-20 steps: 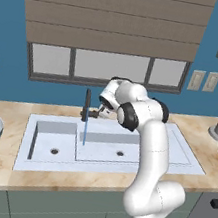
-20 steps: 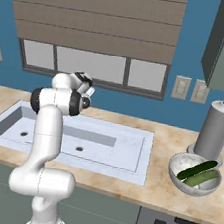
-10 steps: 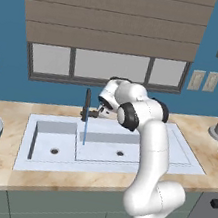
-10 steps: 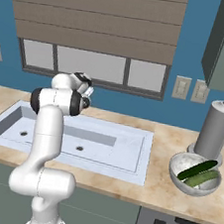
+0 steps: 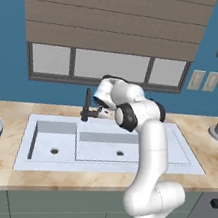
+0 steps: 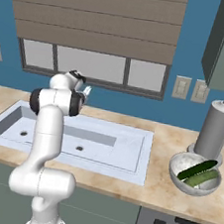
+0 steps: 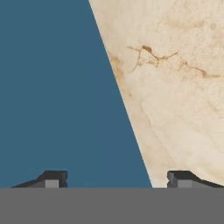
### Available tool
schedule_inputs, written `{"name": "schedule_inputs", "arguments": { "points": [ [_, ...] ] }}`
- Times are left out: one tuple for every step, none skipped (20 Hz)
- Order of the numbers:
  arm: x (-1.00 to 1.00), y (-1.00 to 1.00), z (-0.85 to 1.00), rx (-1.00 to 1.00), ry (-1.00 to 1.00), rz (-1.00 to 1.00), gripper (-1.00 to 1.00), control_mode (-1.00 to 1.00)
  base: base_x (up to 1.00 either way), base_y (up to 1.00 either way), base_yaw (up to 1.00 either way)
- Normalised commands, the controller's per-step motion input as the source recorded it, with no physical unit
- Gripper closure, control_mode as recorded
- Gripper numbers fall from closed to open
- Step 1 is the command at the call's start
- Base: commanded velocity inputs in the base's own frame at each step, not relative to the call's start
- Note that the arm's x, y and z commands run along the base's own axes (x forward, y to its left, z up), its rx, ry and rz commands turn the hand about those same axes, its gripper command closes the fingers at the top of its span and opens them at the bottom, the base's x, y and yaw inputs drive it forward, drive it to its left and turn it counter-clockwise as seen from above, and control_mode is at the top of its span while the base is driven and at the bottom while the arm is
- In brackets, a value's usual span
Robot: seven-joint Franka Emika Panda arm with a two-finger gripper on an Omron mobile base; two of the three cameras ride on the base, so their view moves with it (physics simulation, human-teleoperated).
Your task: Pick the cucumbers from the sink and place them in one bowl. Place the sweet potato in the other bowl. Then turn off the sink faucet.
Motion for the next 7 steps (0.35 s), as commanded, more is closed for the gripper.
{"name": "schedule_inputs", "arguments": {
  "points": [
    [0.09,1.0,1.0,0.24,-0.04,0.04,-1.0,-1.0,0.0,0.0,0.0],
    [0.08,1.0,1.0,0.24,-0.05,0.03,-1.0,-1.0,0.0,0.0,0.0],
    [0.04,1.0,1.0,0.25,-0.07,0.02,-1.0,-1.0,0.0,0.0,0.0],
    [0.01,1.0,1.0,0.27,-0.09,0.0,-1.0,-1.0,0.0,0.0,0.0],
    [0.0,1.0,1.0,0.27,-0.1,0.0,-1.0,-1.0,0.0,0.0,0.0],
    [0.0,1.0,1.0,0.27,-0.11,0.0,-1.0,-1.0,0.0,0.0,0.0],
    [0.0,1.0,1.0,0.27,-0.12,0.0,-1.0,-1.0,0.0,0.0,0.0]
  ]
}}
